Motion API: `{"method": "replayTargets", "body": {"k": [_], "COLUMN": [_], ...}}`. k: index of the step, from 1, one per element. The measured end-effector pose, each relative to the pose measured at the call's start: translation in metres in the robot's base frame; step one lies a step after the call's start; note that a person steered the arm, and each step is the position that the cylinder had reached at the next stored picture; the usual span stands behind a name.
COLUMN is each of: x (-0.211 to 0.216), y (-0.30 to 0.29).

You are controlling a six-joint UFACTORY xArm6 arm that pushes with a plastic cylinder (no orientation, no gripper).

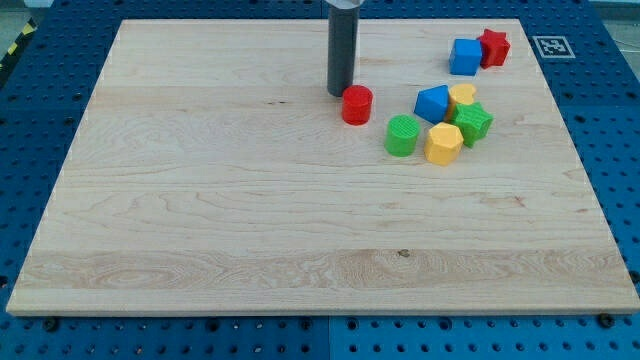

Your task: Push the red circle towards the green circle

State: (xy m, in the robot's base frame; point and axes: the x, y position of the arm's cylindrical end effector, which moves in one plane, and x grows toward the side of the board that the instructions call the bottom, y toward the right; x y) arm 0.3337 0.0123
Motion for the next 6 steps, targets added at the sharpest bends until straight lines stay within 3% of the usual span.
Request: {"method": "replayTargets", "body": {"k": [2,6], "x": [0.002,0.014], "y": [-0.032,0.033]}}
